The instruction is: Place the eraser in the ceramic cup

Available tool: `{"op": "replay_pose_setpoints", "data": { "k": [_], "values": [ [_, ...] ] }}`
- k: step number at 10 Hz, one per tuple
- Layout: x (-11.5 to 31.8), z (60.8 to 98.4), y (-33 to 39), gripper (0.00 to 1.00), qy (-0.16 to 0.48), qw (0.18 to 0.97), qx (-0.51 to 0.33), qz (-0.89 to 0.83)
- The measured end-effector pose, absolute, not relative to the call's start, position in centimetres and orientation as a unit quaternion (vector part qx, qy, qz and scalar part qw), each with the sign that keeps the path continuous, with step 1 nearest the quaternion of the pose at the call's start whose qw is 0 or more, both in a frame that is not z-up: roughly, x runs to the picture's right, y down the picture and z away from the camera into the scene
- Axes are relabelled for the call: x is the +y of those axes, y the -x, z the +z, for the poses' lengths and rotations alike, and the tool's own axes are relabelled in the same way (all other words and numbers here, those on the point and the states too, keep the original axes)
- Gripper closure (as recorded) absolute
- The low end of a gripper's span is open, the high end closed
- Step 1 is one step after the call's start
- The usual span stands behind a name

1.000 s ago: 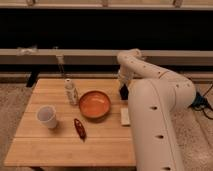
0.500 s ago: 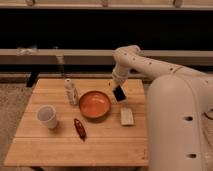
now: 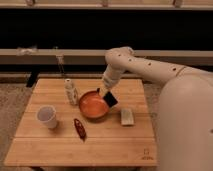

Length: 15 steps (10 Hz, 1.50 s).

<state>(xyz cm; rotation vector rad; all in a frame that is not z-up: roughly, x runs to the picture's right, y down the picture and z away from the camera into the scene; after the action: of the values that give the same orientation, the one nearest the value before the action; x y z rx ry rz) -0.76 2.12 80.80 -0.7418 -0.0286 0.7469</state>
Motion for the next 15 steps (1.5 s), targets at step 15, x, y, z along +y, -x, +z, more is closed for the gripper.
{"op": "replay_pose_setpoints", "data": {
  "k": [15],
  "values": [
    [1.5, 76.0, 6.6, 1.0, 0.365, 0.877, -0.111, 0.291]
  ]
}}
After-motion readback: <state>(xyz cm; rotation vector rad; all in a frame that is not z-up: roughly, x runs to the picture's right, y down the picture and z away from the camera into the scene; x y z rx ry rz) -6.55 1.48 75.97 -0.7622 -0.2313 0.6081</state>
